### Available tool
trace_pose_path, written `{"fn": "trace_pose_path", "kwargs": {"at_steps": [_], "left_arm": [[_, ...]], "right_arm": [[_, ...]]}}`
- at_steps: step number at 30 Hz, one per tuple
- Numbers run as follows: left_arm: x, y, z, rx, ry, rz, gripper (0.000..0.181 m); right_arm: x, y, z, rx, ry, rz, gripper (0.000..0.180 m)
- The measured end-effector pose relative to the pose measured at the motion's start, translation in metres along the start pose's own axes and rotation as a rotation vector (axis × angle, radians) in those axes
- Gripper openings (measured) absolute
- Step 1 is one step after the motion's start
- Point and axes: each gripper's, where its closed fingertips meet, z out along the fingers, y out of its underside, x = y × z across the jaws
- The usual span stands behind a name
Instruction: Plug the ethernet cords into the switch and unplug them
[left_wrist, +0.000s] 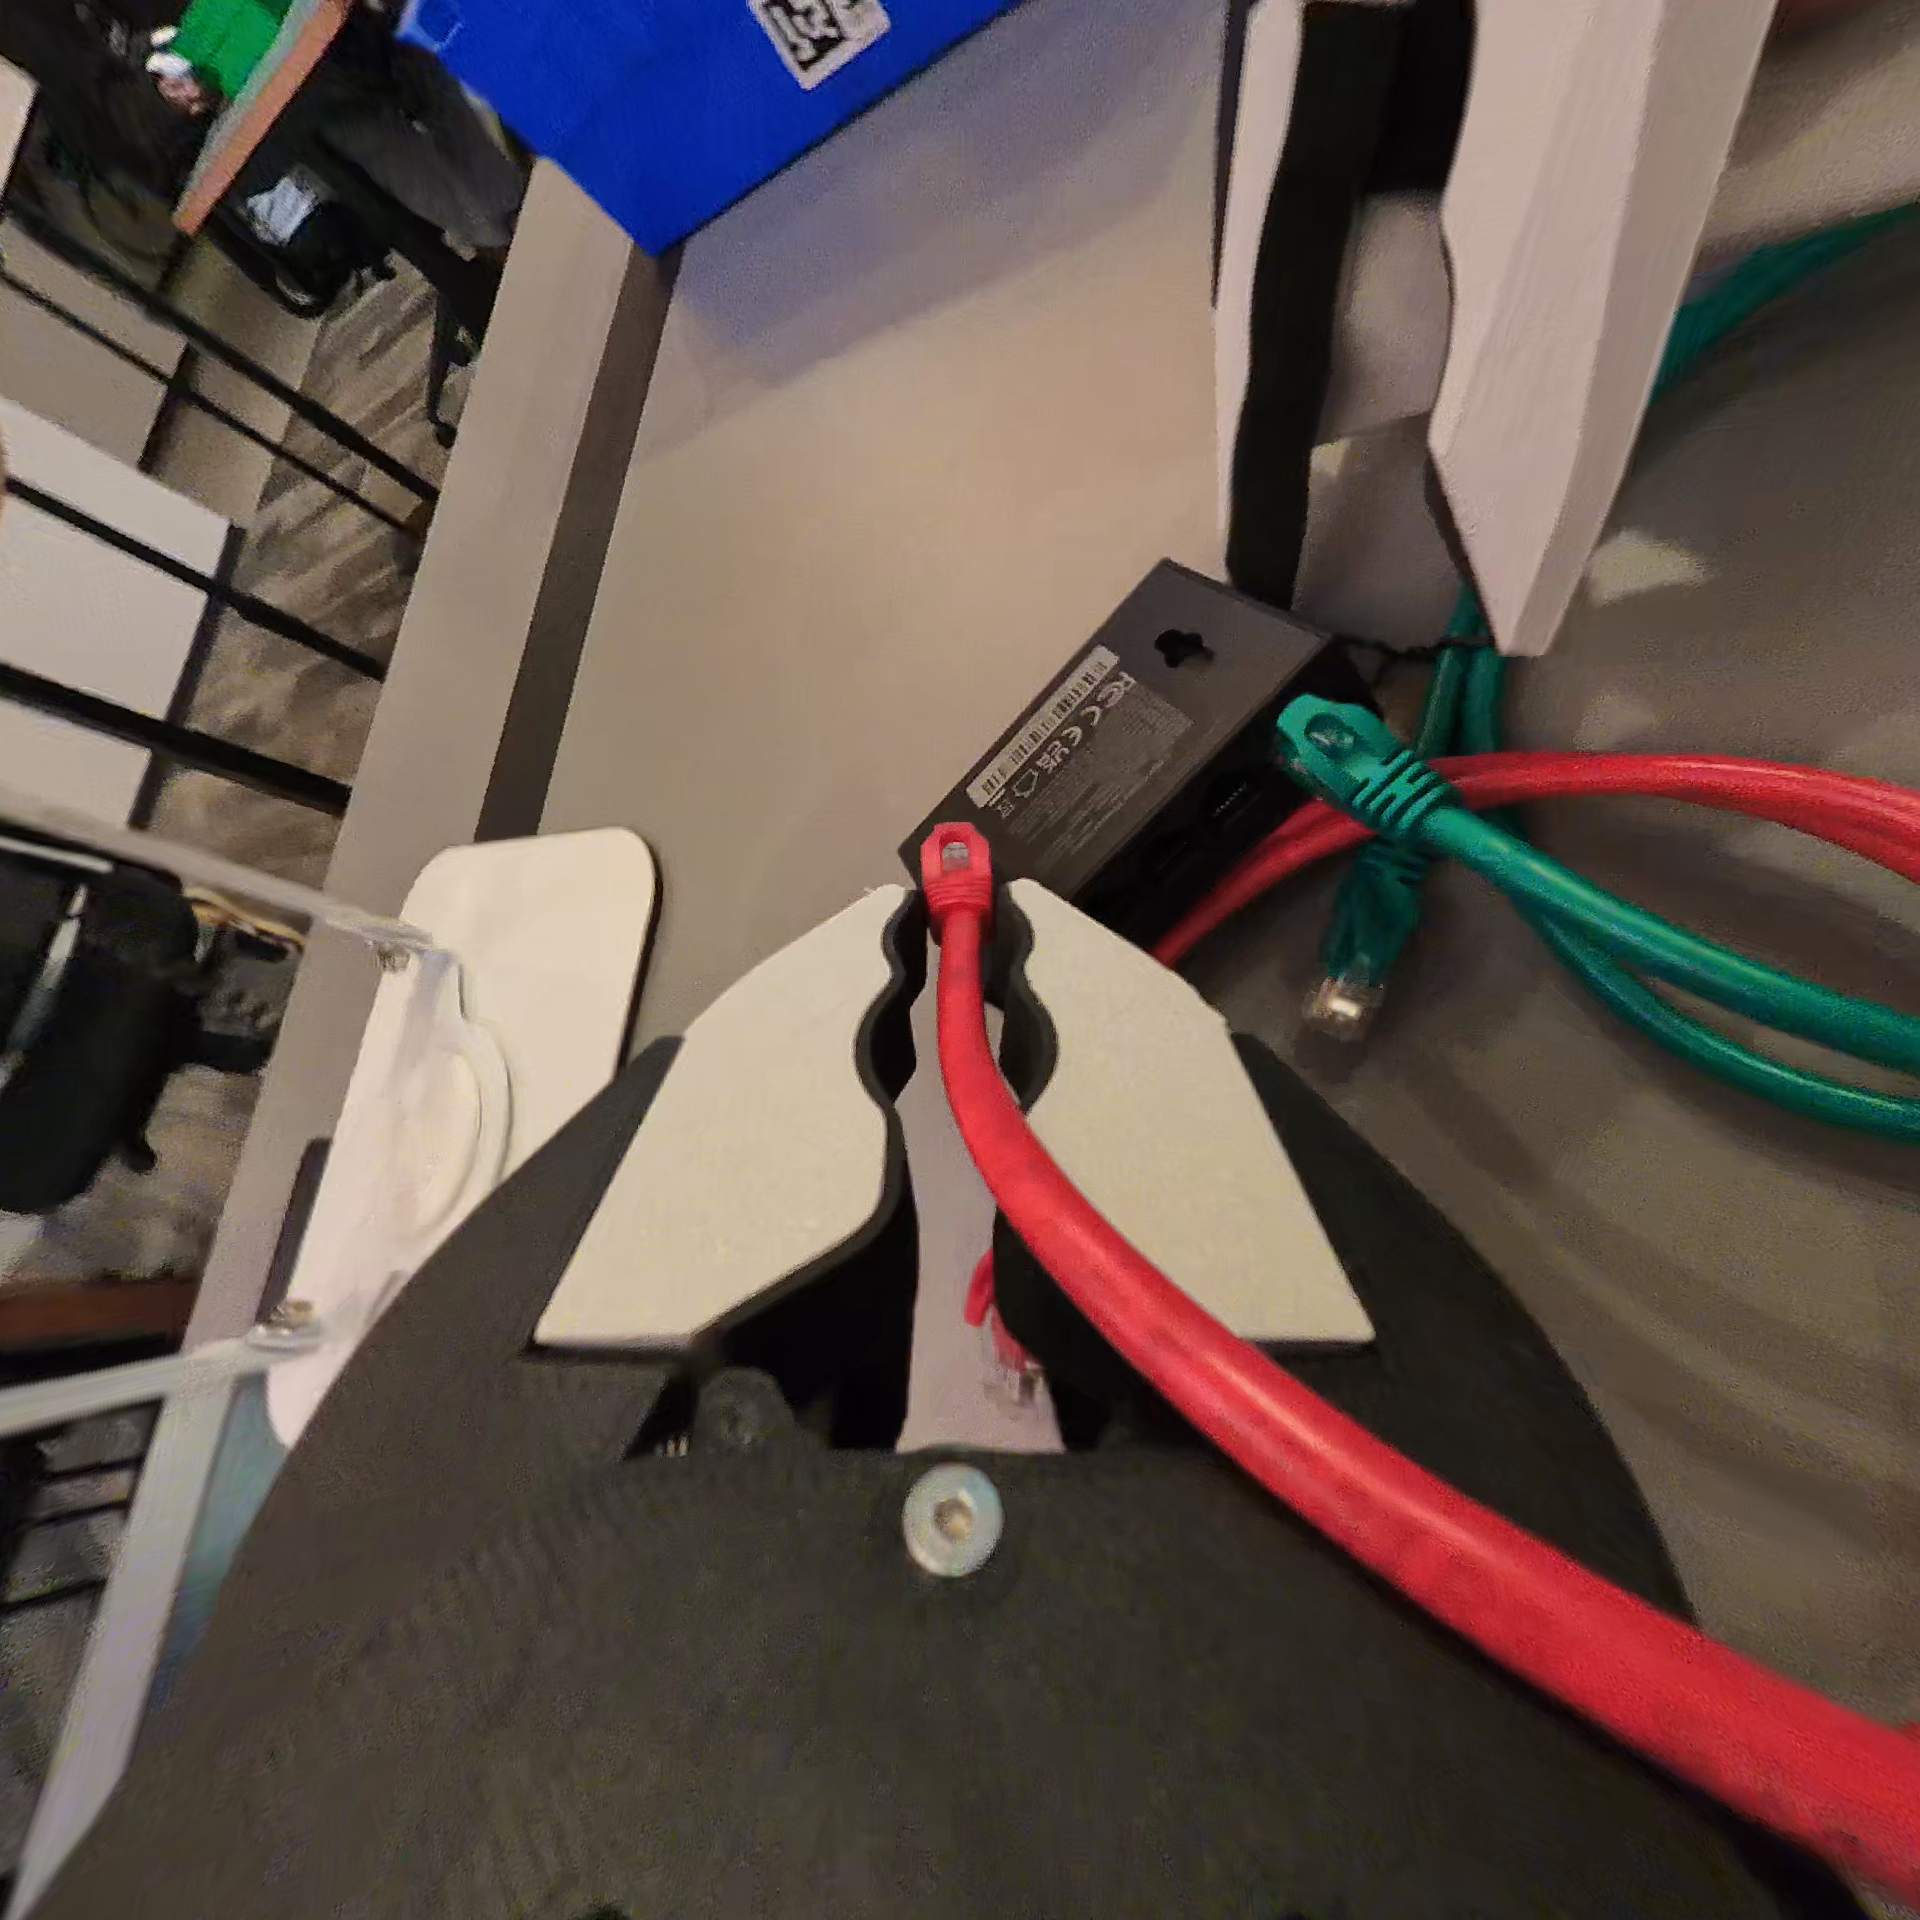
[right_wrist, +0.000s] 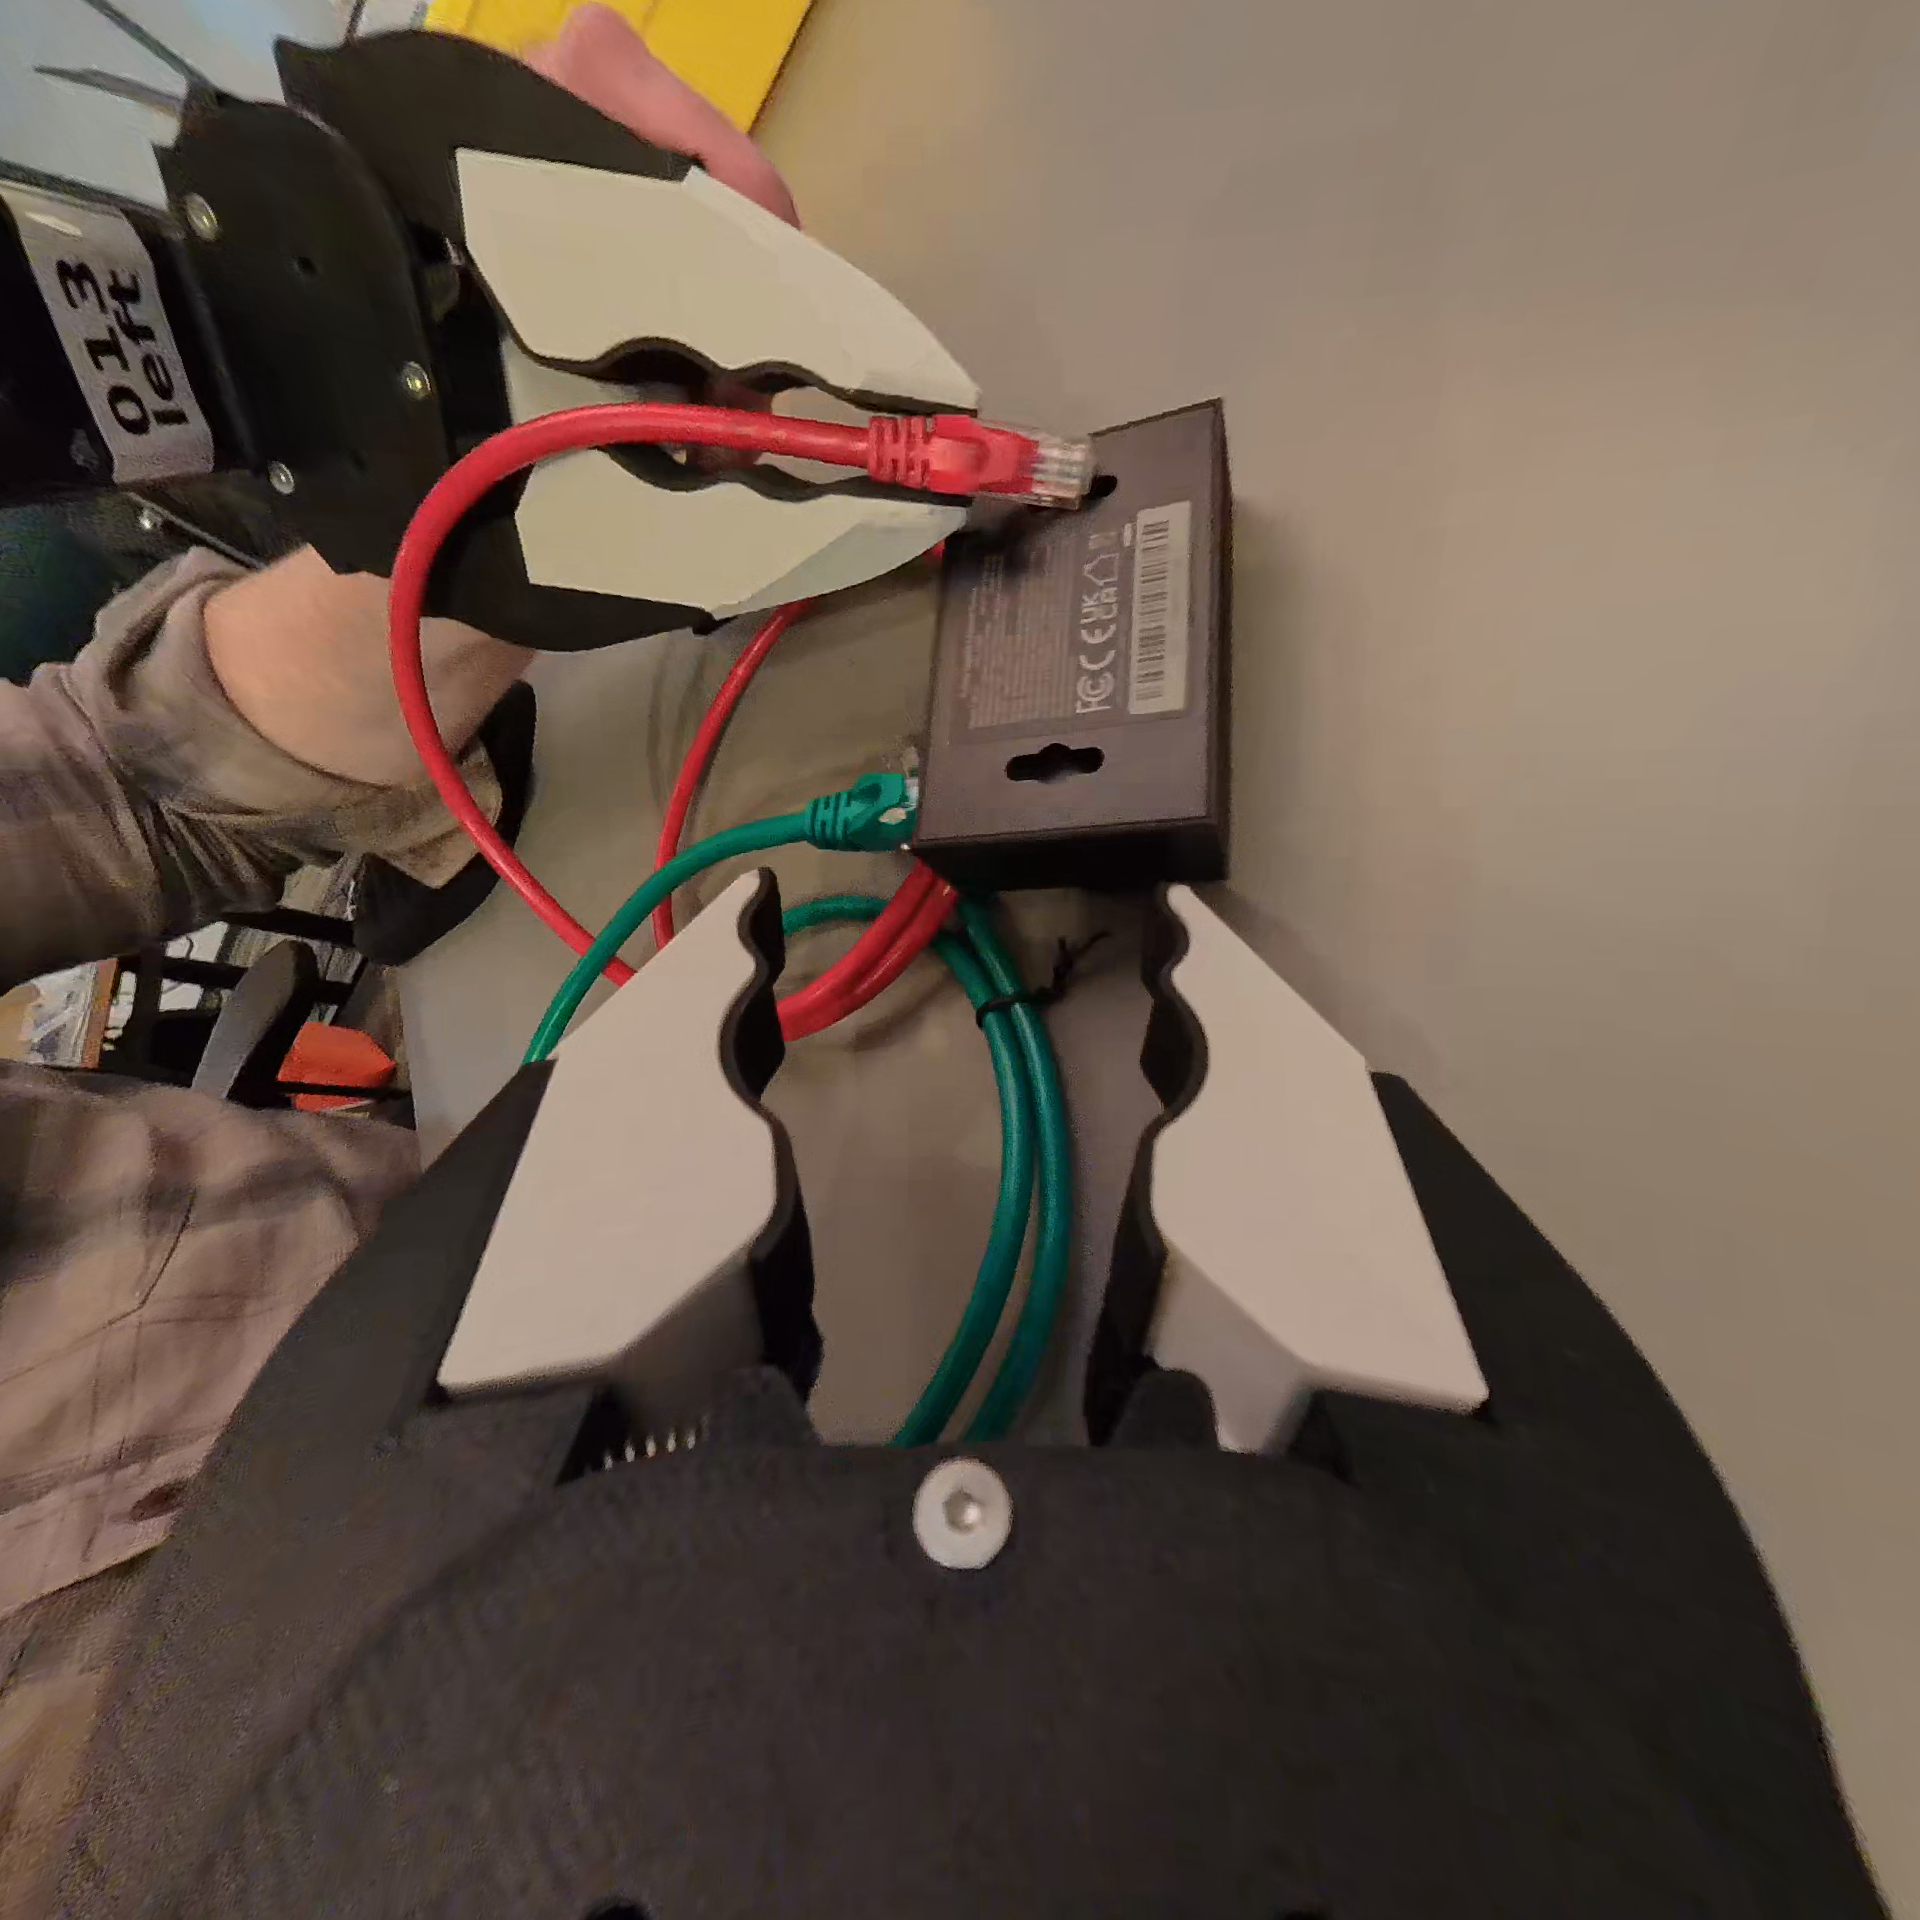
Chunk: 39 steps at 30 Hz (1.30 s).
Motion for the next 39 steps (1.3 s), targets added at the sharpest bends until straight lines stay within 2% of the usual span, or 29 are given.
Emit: {"fn": "trace_pose_path", "kwargs": {"at_steps": [4,6,11,14,18,21,23,29,32,35,39], "left_arm": [[-0.002,0.002,-0.009,0.019,-0.036,-0.061,0.011],[-0.001,0.005,-0.011,-0.004,-0.034,-0.059,0.011],[0.004,0.016,-0.023,-0.014,-0.081,-0.120,0.012],[0.006,0.019,-0.032,0.009,-0.101,-0.140,0.011],[0.008,0.022,-0.043,0.030,-0.092,-0.175,0.011],[0.011,0.020,-0.048,0.019,-0.098,-0.113,0.011],[0.010,0.020,-0.051,0.042,-0.093,-0.155,0.011],[0.003,0.036,-0.067,0.015,-0.095,-0.287,0.012],[0.011,0.059,-0.060,-0.046,-0.060,-0.368,0.011],[0.013,0.061,-0.061,-0.050,-0.027,-0.401,0.026],[0.017,0.076,-0.064,-0.166,0.058,-0.389,0.046]], "right_arm": [[0.001,-0.003,0.002,0.008,0.012,0.015,0.069],[-0.005,-0.006,0.005,0.028,-0.038,0.057,0.076],[-0.014,-0.009,0.017,0.046,-0.066,0.102,0.077],[-0.011,-0.006,0.022,0.032,-0.010,0.060,0.061],[-0.017,-0.003,0.030,0.004,-0.025,0.057,0.054],[-0.017,-0.003,0.032,0.005,-0.012,0.053,0.053],[-0.018,-0.003,0.034,0.003,-0.026,0.059,0.052],[-0.023,-0.004,0.032,0.020,-0.034,0.039,0.066],[-0.024,-0.005,0.030,0.015,-0.038,0.012,0.064],[-0.025,-0.006,0.029,0.011,-0.046,0.004,0.064],[-0.025,-0.006,0.029,0.003,-0.036,-0.020,0.064]]}}
